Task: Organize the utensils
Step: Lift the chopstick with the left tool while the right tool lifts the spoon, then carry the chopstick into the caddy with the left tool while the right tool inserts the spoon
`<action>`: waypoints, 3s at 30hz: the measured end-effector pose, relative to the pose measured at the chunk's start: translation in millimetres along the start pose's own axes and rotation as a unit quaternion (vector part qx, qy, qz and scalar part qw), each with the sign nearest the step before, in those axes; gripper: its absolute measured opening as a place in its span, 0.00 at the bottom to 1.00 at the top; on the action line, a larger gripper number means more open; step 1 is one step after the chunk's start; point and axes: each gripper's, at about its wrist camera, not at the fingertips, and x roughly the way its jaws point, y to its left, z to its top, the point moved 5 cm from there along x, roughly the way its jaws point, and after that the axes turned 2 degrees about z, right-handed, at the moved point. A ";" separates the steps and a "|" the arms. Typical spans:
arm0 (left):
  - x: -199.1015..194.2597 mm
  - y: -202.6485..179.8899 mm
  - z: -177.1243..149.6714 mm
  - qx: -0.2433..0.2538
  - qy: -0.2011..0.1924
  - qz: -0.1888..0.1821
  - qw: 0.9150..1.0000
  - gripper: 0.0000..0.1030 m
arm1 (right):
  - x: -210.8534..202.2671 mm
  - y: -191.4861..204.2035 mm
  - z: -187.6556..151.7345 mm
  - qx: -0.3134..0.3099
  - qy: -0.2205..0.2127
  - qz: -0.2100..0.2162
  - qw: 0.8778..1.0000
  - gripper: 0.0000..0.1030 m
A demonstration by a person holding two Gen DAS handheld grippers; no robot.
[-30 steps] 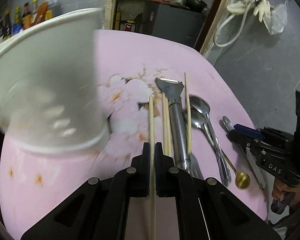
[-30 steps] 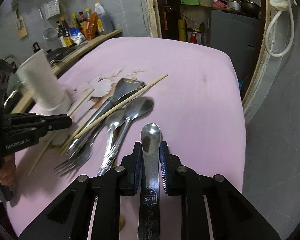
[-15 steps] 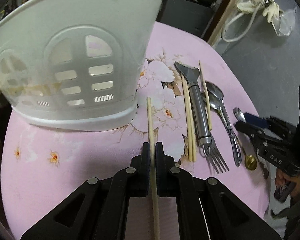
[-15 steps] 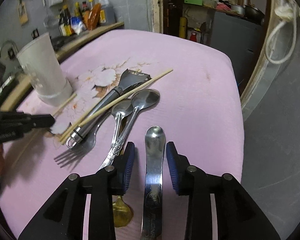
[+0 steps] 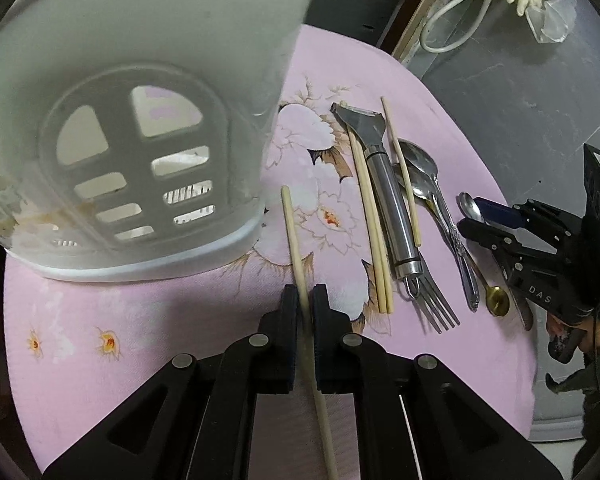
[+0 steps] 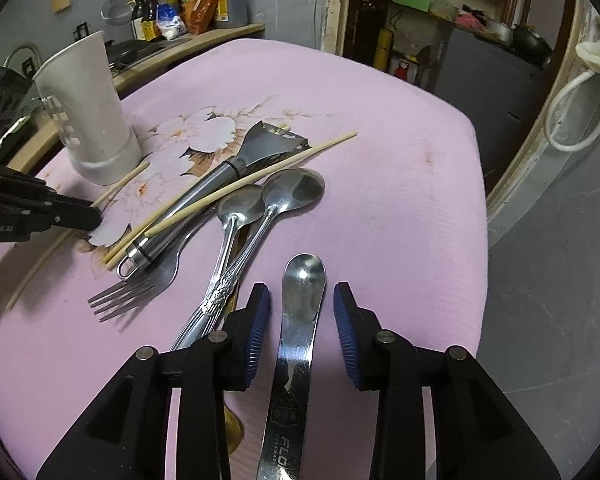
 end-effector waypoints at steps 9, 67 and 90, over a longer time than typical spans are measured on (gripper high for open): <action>-17.3 -3.4 -12.7 -0.030 -0.067 -0.010 0.997 0.02 | -9.9 13.3 -5.7 -0.012 -0.043 -0.047 0.998 0.17; -194.0 185.7 87.3 -0.166 -0.506 0.057 0.844 0.02 | -124.6 145.9 177.4 0.015 -0.471 0.115 0.874 0.17; -148.9 163.1 48.5 -0.112 -0.435 0.059 0.891 0.05 | -54.5 139.3 152.3 0.038 -0.375 0.118 0.919 0.30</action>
